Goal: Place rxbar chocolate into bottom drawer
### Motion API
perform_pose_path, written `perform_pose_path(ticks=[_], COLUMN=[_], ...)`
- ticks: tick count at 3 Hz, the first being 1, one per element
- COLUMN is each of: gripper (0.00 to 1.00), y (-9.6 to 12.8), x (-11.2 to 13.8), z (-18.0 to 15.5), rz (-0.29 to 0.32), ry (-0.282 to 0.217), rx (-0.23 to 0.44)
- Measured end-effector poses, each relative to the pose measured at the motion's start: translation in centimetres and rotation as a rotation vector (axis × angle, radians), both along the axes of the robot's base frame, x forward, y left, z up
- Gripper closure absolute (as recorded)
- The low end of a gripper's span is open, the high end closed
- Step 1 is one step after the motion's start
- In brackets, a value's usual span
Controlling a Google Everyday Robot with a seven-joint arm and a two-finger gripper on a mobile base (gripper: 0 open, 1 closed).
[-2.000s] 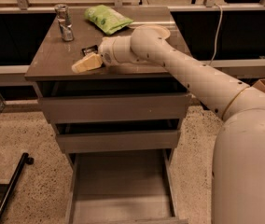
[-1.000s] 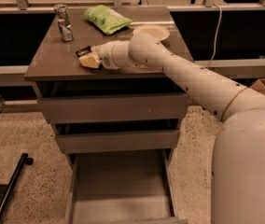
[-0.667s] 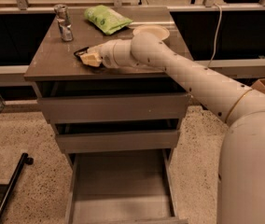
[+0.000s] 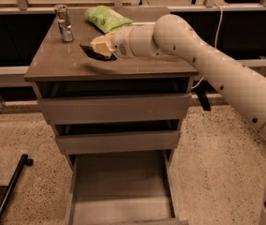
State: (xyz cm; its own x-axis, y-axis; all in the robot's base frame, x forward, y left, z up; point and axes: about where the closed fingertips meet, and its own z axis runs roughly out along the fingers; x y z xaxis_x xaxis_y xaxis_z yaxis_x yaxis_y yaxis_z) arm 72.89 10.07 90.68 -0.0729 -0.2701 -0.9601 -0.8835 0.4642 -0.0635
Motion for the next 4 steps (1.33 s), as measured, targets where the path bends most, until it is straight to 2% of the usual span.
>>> perform_pose_path(ticks=[1,2,4], gripper=[1.0,1.0,0.5], y=[-1.5,-1.9,-1.0], x=[-2.9,-3.9,-3.9], z=[1.7,2.5,2.0], rz=[0.027,0.044,0.057], ry=[0.01,0.004,0.011], rx=[0.017,0.025,0.02])
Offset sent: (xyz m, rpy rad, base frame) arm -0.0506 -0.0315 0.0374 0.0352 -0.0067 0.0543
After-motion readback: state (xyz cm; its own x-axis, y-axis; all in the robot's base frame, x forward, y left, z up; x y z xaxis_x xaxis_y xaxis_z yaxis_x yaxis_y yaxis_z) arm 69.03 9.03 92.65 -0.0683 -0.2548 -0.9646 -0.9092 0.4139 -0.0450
